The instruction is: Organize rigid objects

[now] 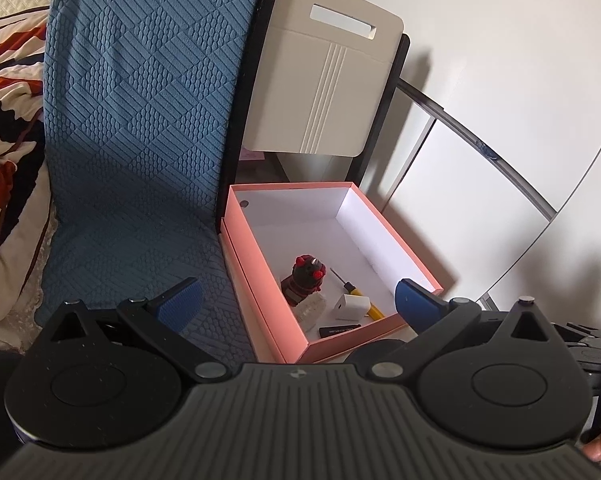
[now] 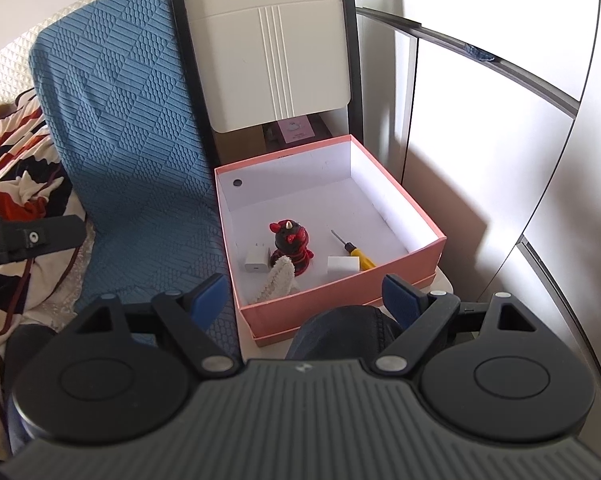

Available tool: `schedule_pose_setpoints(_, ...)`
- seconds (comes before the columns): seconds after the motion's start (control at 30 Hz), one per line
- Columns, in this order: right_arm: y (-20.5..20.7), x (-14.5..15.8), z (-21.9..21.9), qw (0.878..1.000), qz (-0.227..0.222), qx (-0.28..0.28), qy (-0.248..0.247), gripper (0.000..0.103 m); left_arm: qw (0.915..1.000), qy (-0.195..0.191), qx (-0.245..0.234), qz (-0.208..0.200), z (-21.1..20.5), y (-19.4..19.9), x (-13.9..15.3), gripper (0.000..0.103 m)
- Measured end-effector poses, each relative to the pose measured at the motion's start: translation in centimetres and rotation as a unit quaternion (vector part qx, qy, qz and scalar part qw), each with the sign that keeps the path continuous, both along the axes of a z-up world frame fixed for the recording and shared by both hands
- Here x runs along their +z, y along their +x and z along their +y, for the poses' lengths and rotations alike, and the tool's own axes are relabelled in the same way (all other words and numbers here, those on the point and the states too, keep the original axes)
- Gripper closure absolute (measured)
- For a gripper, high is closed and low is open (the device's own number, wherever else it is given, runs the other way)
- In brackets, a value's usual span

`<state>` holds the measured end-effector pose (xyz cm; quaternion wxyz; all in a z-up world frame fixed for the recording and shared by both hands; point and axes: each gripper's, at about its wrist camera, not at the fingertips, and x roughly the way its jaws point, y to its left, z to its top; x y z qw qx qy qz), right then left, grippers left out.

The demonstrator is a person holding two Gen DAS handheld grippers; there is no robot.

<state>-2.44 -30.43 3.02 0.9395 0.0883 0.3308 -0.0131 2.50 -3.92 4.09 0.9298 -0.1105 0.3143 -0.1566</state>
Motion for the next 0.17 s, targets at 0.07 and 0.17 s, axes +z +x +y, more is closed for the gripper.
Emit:
schedule_pose_setpoints(0.07,0.18,-0.26,0.05,1.000,0.004,0.001,-0.001,0.017,1.0000,0.000,0.000,0.003,0.13,0.01,-0.26,0.000)
schedule_pose_setpoints(0.17,0.36,-0.68,0.42,1.000,0.007,-0.005,-0.003,0.017,1.0000,0.002,0.004,0.005,0.18,0.16,-0.43,0.000)
